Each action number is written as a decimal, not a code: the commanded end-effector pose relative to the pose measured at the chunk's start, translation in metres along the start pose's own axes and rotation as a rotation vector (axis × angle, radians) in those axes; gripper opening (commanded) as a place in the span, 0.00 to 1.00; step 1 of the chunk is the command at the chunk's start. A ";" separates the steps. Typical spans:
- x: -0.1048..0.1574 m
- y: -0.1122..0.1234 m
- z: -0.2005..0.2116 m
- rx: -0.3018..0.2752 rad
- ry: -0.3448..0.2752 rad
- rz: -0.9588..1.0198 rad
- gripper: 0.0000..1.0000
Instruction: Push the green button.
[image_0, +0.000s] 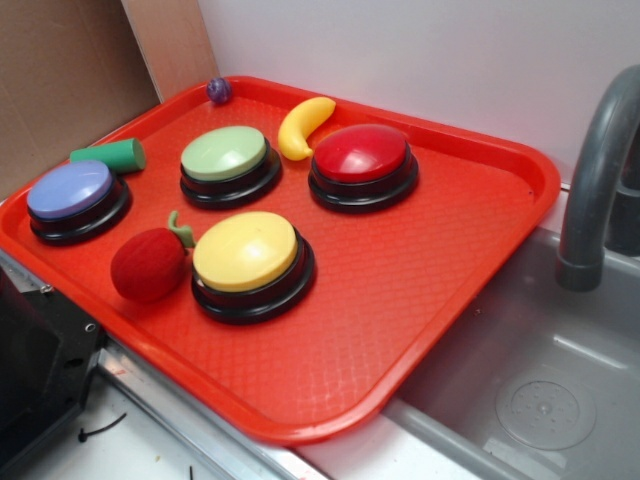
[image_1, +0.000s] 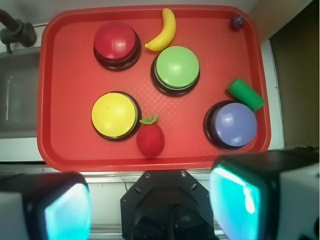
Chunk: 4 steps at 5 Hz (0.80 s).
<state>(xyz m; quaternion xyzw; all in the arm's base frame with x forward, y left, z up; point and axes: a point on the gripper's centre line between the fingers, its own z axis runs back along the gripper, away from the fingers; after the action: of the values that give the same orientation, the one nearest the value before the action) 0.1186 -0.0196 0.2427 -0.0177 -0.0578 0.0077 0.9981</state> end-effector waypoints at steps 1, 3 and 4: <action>0.000 0.000 0.000 0.000 0.000 0.000 1.00; 0.093 0.074 -0.102 0.076 0.099 0.098 1.00; 0.138 0.086 -0.155 0.069 0.062 -0.036 1.00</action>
<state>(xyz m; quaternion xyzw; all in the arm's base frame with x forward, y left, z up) 0.2616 0.0622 0.0843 0.0110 0.0002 -0.0120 0.9999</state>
